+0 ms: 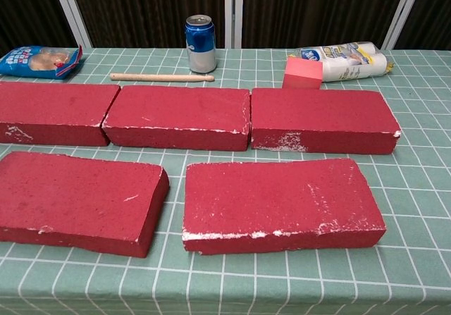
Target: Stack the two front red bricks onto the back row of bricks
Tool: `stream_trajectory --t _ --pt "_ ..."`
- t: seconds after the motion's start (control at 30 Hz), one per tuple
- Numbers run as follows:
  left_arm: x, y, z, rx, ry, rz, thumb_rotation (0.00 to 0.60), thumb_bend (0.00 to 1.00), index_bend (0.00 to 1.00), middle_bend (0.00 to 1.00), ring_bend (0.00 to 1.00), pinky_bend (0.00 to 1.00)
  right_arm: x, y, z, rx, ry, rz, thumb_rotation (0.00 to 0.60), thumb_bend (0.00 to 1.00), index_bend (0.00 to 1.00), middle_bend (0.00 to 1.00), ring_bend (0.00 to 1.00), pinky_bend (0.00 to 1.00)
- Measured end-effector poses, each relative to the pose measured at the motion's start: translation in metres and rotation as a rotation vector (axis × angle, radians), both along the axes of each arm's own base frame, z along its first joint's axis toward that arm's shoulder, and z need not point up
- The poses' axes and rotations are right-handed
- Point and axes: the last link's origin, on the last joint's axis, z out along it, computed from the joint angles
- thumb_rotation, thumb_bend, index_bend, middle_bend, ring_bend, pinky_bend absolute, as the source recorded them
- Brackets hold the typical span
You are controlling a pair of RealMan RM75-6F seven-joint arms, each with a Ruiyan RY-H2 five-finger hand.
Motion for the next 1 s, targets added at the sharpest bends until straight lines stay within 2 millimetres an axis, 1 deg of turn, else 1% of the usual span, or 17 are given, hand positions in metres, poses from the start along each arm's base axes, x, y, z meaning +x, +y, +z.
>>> stream_trajectory --t 0.13,0.4,0.63,0.73,1.0 --pt "0.012 0.003 -0.018 -0.082 -0.022 -0.026 0.600 0.00 0.03 0.00 0.00 0.00 -0.001 -0.001 0.000 0.001 -0.001 -0.002 0.600 0.06 0.00 0.00 0.00 0.00" --pt "0.034 0.010 -0.045 -0.171 0.004 -0.054 0.600 0.00 0.03 0.00 0.00 0.00 -0.004 -0.003 -0.005 0.022 -0.007 -0.012 0.600 0.06 0.00 0.00 0.00 0.00" --pt "0.054 0.023 -0.067 -0.245 0.012 -0.083 0.600 0.00 0.03 0.00 0.00 0.00 -0.009 -0.007 -0.003 0.022 -0.014 -0.020 0.600 0.06 0.00 0.00 0.00 0.00" --pt "0.062 0.029 -0.076 -0.262 0.011 -0.097 0.600 0.00 0.03 0.00 0.00 0.00 -0.010 -0.008 -0.001 0.017 -0.014 -0.022 0.600 0.06 0.00 0.00 0.00 0.00" --pt "0.074 0.037 -0.087 -0.287 0.022 -0.089 0.600 0.00 0.03 0.00 0.00 0.00 -0.015 -0.007 0.002 0.014 -0.018 -0.038 0.600 0.06 0.00 0.00 0.00 0.00"
